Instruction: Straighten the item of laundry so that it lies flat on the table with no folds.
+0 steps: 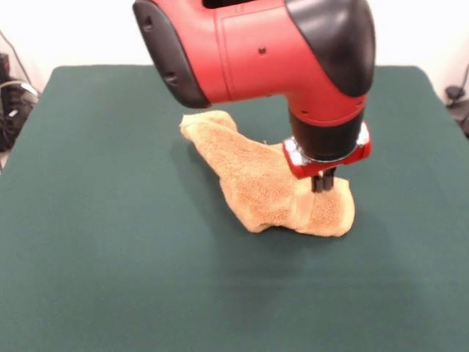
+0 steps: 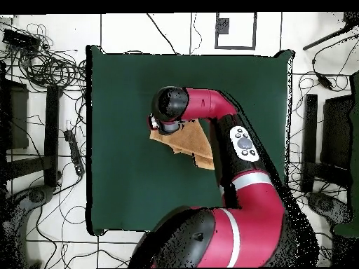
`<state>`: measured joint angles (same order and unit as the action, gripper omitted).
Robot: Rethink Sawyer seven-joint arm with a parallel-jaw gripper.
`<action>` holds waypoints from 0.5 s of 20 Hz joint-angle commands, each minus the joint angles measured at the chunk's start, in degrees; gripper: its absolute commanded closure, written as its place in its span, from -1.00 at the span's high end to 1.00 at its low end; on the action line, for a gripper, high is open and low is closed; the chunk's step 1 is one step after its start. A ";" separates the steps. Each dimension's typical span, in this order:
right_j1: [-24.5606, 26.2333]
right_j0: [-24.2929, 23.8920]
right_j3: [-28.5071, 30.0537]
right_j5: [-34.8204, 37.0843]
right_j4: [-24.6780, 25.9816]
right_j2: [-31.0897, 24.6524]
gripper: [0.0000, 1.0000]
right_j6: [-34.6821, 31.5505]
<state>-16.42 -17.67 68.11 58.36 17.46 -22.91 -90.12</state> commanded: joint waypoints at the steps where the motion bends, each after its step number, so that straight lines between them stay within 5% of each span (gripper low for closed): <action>1: 2.50 3.47 1.48 -3.60 1.29 0.42 -1.00 -4.67; 10: 2.24 4.07 0.98 -3.34 0.35 0.36 -1.00 -4.02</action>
<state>-16.35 -16.04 68.05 58.07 17.57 -22.03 -90.12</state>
